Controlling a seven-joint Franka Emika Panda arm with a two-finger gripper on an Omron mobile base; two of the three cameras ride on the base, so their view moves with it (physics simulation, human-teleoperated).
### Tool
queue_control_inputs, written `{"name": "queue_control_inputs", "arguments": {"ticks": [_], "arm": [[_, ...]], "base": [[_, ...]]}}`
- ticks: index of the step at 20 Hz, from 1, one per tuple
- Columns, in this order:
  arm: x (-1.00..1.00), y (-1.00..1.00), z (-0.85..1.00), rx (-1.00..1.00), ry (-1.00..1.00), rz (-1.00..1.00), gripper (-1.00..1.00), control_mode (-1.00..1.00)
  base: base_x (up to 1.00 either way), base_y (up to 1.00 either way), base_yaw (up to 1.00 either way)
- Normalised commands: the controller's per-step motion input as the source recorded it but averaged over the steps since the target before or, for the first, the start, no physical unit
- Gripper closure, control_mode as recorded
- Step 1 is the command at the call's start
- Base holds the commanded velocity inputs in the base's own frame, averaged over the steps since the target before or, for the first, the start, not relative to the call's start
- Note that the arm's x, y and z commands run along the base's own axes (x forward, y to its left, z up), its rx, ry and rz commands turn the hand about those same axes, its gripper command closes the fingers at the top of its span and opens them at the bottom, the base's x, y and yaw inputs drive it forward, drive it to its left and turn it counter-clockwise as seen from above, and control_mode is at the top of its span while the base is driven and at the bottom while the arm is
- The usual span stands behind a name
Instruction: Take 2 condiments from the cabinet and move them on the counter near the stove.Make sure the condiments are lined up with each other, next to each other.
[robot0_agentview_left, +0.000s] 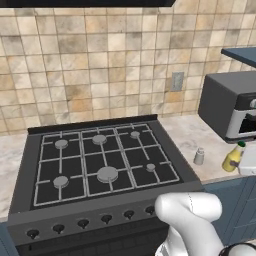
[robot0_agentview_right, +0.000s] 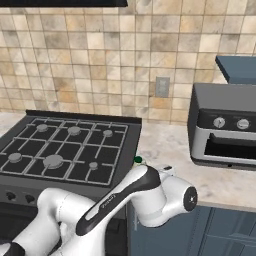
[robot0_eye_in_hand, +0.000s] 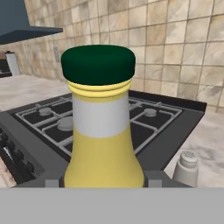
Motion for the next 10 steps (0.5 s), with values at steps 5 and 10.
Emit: {"name": "queue_control_inputs", "arguments": {"ticks": [5, 10], "arm": [[0.25, 0.0, -0.13, 0.0, 0.0, 0.01, 1.0, -1.0], [0.21, 0.0, -0.14, 0.0, 0.0, 0.0, 1.0, -1.0]], "base": [[0.0, 0.0, 0.0], [0.0, 0.0, 0.0]]}}
